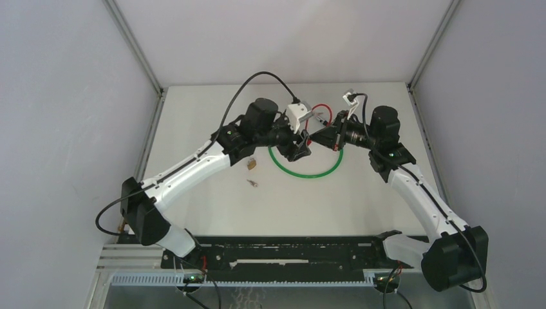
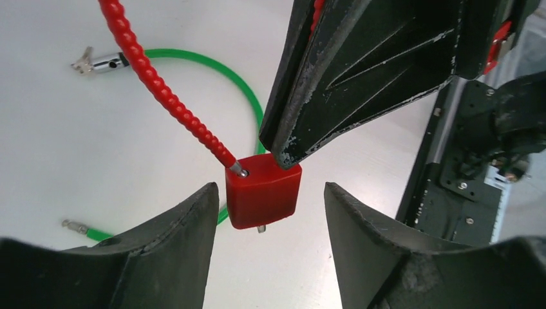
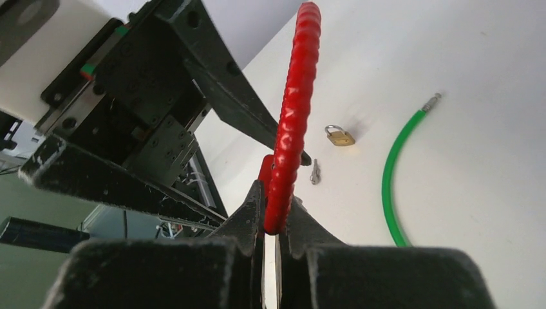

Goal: Lock with the key
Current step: Adjust the lock.

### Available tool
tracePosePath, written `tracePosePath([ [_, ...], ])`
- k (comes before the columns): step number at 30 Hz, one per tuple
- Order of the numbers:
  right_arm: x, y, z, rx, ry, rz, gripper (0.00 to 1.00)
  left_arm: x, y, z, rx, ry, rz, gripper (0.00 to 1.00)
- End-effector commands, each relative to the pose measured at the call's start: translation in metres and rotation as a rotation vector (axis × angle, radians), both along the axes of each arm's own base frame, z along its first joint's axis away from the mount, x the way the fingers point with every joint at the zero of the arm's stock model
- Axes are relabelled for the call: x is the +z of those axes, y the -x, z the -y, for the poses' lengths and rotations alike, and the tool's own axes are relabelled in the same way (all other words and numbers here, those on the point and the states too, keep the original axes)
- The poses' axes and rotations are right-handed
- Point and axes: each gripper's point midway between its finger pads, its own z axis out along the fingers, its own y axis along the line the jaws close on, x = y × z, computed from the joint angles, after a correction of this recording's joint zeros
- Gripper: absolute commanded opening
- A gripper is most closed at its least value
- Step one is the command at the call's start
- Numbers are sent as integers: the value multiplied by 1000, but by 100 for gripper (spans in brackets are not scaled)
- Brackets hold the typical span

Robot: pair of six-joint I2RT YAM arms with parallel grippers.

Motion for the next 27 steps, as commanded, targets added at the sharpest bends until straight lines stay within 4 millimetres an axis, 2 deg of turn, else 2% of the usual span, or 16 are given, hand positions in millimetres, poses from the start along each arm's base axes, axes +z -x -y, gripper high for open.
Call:
tracePosePath([
  [1,29,-9,2,-69,-17,50,0,4,-21,-5,140,-48,106,64],
  [7,26,-12,2,-87,-9,33,0,5,-25,-2,177,-99,176,56],
  [10,24,-13,2,-92,-2,32,0,7,-28,-1,192,-105,187,55],
  [20,21,-15,1,-99,8,28,0,11,-32,-2,223,-105,195,65],
  [27,17,-16,0,-100,14,18,0,18,-32,0,224,-96,201,67],
])
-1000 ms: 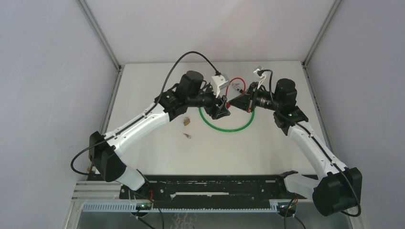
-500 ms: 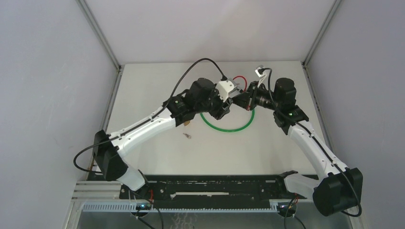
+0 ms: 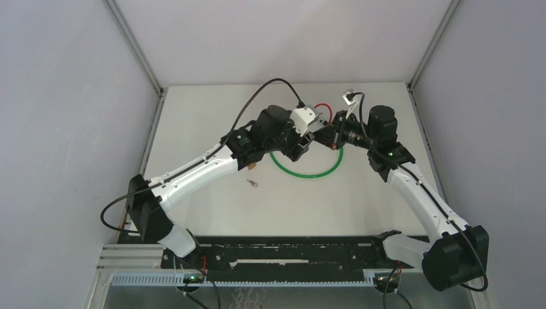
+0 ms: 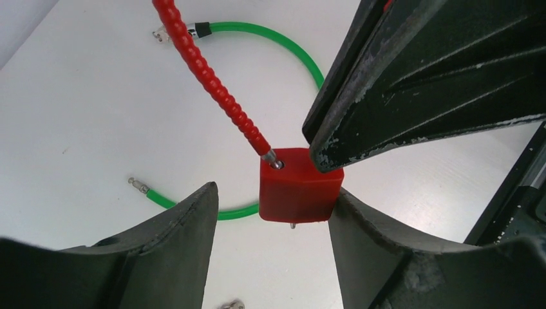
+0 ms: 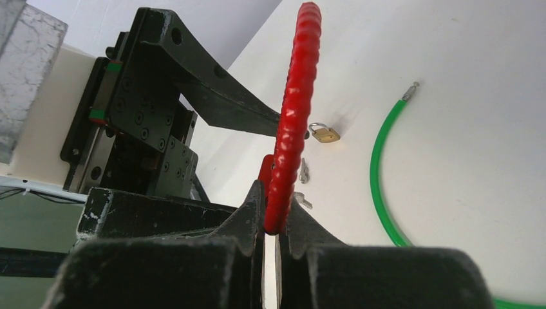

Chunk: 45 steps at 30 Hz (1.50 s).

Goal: Lock with the key
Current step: Adjust the lock.

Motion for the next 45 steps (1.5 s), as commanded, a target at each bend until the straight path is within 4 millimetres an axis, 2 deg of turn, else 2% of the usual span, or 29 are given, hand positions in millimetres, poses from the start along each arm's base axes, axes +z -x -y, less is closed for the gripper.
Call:
tracePosePath([
  [1,25,-5,-4,-1,-19,75,0,39,-6,9,-2,60,71,66],
  [6,23,-6,-4,-4,-15,69,0,43,-4,11,-12,69,70,66],
  [9,24,-5,-4,-1,-18,69,0,41,-5,10,-10,64,70,61],
  [19,23,-4,-6,8,-23,62,0,41,-5,15,-31,66,70,38],
  [24,22,-5,-4,8,-15,69,0,41,-2,14,-53,60,73,19],
  [27,23,-6,-1,5,-12,78,10,42,-1,11,-60,59,79,8],
  [29,25,-6,3,2,-15,85,25,45,-1,8,-66,69,80,1],
  [32,28,-7,9,-2,-16,97,41,48,0,4,-84,98,62,0],
  [34,30,-6,12,4,-16,111,48,51,0,0,-97,118,51,0],
  [40,37,8,12,115,-21,179,54,61,9,-12,-186,203,11,0],
  [43,45,20,12,193,-32,235,54,69,19,-17,-260,253,-12,0],
  [45,50,18,16,187,-36,256,54,75,33,-19,-344,298,-42,0],
])
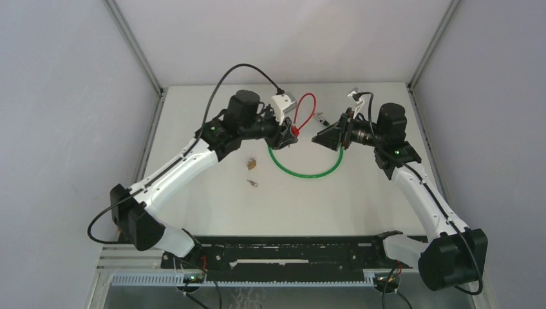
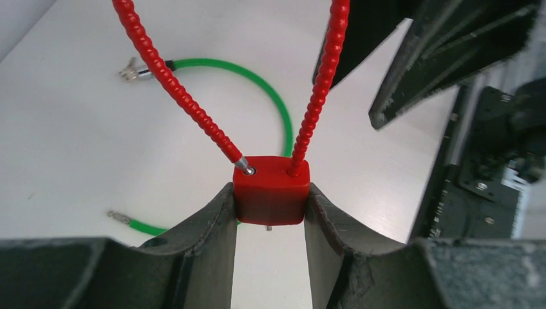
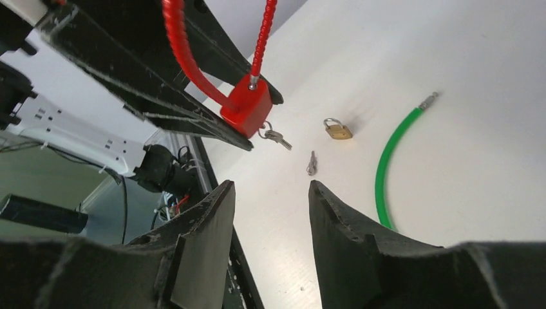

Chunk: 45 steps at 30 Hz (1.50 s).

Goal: Lock with the key
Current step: Adjust the lock.

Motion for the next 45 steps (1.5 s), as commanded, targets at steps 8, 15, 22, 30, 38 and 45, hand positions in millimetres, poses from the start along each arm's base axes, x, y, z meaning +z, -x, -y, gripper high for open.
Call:
tracePosePath([
  [8,58,31,-13,189,-153,262,51,41,89,0,-519,238,3,0],
  [15,57,54,-37,291,-149,303,51,32,104,1,-626,257,7,0],
  [22,57,60,-44,306,-151,301,43,24,113,2,-688,276,-19,0],
  [30,54,59,-44,288,-134,310,27,19,118,3,-734,288,-33,0],
  [38,55,62,-46,288,-130,318,8,12,113,5,-721,278,-38,0],
  [45,50,56,-45,255,-104,334,0,9,111,5,-715,274,-42,0],
])
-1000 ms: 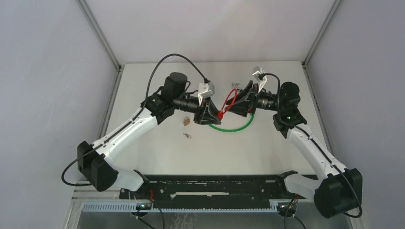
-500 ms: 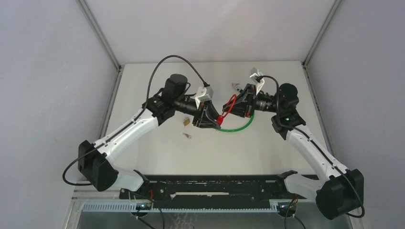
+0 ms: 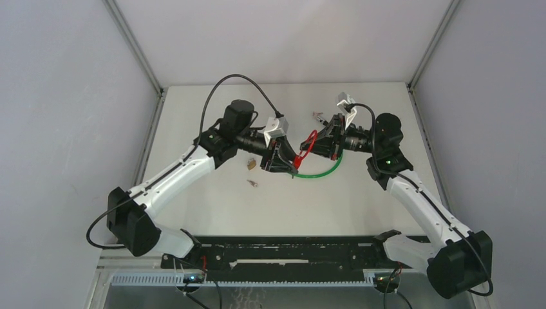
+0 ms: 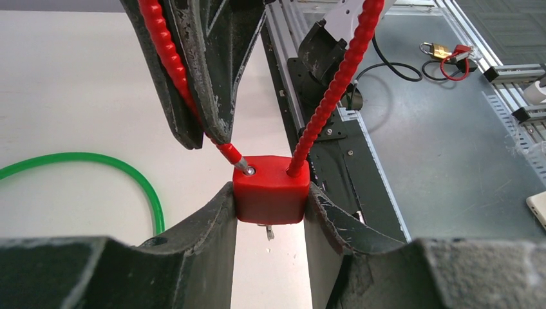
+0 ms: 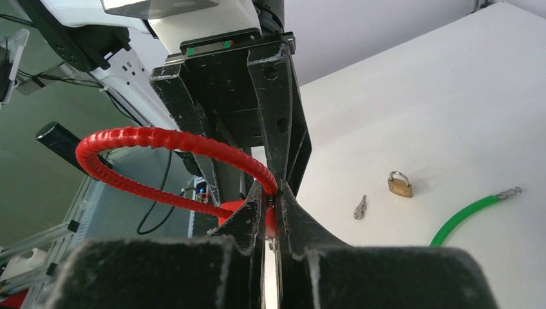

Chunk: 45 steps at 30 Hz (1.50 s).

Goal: Lock with the key
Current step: Adjust the lock.

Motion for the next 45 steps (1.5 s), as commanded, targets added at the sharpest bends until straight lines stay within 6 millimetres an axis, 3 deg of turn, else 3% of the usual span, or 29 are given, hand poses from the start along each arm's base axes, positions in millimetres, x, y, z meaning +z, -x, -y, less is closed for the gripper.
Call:
tracePosePath([
  [1,5,-4,1,-46,8,91,0,3,3,1,-37,38,27,0],
  [9,2,-4,0,-65,69,168,0,-2,-4,4,-13,24,-14,0],
  [21,-8,12,-7,-32,171,302,0,4,-14,2,22,54,-70,0],
  [33,-20,12,-12,-13,188,253,0,19,-17,-4,28,87,-20,0],
  [41,-30,11,-18,5,207,226,0,19,-20,-7,46,67,14,0],
  [45,-28,1,-16,-51,210,219,1,17,-24,-7,79,56,34,0],
])
